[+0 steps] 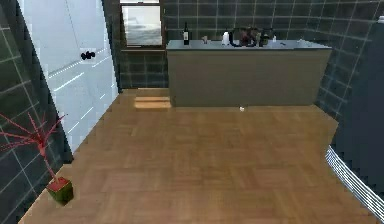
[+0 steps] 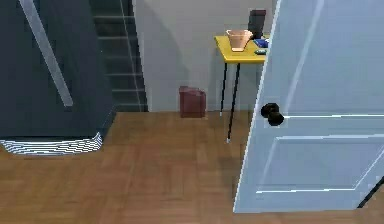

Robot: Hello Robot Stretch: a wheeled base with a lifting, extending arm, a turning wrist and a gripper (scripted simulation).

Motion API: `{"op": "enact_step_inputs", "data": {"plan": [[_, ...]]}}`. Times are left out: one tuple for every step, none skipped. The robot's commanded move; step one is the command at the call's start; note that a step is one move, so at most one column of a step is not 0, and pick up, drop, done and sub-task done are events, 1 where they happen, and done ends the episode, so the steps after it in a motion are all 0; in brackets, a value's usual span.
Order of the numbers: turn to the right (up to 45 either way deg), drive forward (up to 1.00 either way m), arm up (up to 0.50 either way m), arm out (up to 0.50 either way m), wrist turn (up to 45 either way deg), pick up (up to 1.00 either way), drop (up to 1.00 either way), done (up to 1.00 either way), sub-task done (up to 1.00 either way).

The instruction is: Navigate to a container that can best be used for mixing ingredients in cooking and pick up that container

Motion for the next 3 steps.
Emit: {"op": "enact_step_inputs", "data": {"plan": [[45.0,0.00,0.00,0.00,0.0,0.00,0.00,0.00,0.00],[27.0,0.00,0.00,0.00,0.0,0.00,0.00,0.00,0.00],[0.0,0.60,0.00,0.00,0.0,0.00,0.00,0.00,0.00]]}}
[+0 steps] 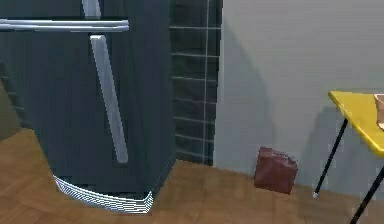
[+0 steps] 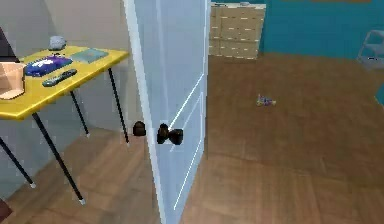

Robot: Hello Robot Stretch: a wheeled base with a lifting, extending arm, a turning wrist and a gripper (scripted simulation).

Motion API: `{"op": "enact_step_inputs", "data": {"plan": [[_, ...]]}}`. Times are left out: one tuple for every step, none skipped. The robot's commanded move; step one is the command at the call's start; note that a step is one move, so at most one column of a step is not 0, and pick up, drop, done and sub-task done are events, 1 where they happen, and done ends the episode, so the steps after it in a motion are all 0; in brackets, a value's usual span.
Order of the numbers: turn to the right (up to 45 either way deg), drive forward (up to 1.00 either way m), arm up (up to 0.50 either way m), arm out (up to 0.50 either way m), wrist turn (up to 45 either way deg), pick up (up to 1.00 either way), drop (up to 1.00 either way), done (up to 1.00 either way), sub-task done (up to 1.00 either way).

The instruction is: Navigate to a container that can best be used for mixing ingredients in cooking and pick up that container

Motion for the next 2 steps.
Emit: {"op": "enact_step_inputs", "data": {"plan": [[36.0,0.00,0.00,0.00,0.0,0.00,0.00,0.00,0.00],[0.0,0.05,0.00,0.00,0.0,0.00,0.00,0.00,0.00]]}}
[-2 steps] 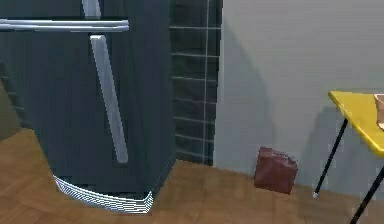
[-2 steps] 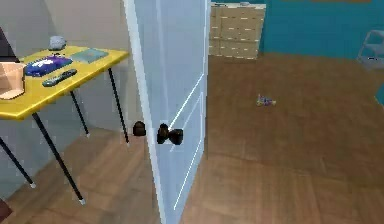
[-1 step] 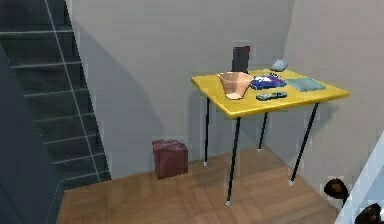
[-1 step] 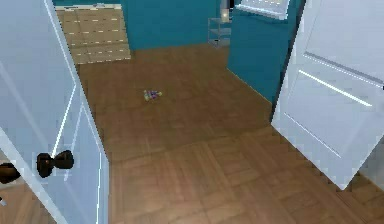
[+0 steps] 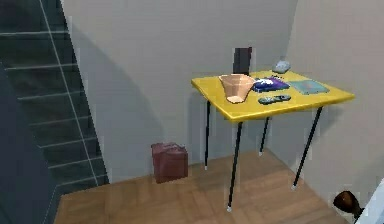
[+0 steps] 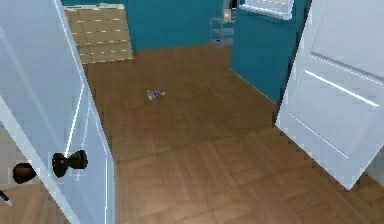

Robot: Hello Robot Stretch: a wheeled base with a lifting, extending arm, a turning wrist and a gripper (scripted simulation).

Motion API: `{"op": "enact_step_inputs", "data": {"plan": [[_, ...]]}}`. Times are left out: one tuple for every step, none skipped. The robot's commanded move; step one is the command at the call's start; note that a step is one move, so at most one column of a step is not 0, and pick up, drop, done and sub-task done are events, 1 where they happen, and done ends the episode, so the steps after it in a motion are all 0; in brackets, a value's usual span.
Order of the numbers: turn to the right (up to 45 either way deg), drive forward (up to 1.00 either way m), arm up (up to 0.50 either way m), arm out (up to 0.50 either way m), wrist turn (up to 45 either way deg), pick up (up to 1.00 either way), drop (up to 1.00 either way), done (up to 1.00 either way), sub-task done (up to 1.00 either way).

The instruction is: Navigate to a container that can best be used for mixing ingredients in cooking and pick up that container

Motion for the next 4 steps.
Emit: {"op": "enact_step_inputs", "data": {"plan": [[-45.0,0.00,0.00,0.00,0.0,0.00,0.00,0.00,0.00],[-30.0,0.00,0.00,0.00,0.0,0.00,0.00,0.00,0.00],[45.0,0.00,0.00,0.00,0.0,0.00,0.00,0.00,0.00],[27.0,0.00,0.00,0.00,0.0,0.00,0.00,0.00,0.00]]}}
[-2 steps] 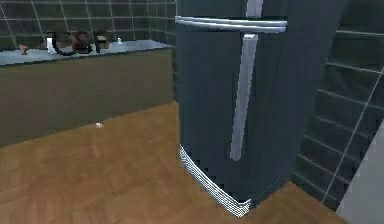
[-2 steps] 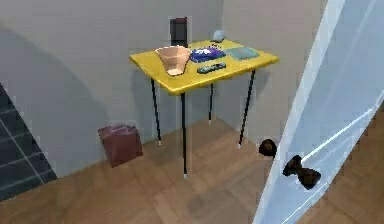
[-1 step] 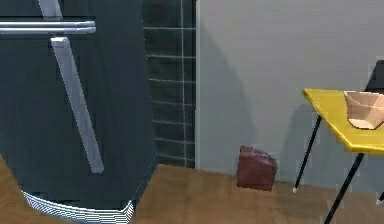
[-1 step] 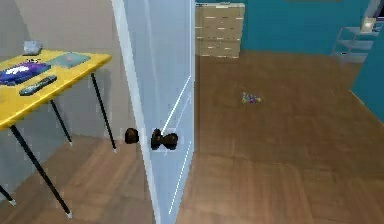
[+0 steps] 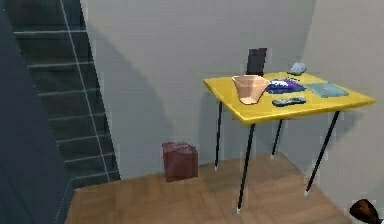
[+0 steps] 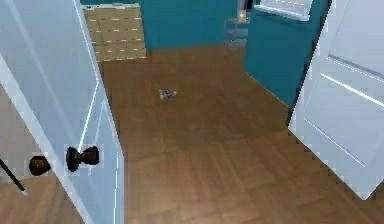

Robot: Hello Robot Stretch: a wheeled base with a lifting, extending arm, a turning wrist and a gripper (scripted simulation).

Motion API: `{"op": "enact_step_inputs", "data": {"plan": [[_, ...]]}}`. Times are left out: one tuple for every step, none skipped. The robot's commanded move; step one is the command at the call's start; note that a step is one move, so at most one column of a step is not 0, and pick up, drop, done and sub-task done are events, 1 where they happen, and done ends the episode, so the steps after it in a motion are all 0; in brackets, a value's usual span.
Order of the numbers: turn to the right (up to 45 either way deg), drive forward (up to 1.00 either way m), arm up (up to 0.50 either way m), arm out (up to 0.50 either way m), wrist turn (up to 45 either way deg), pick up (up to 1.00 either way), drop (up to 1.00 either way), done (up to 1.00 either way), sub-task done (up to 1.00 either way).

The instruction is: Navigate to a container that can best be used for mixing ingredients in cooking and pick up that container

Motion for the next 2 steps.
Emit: {"op": "enact_step_inputs", "data": {"plan": [[0.0,0.80,0.00,0.00,0.0,0.00,0.00,0.00,0.00],[-39.0,0.00,0.00,0.00,0.0,0.00,0.00,0.00,0.00]]}}
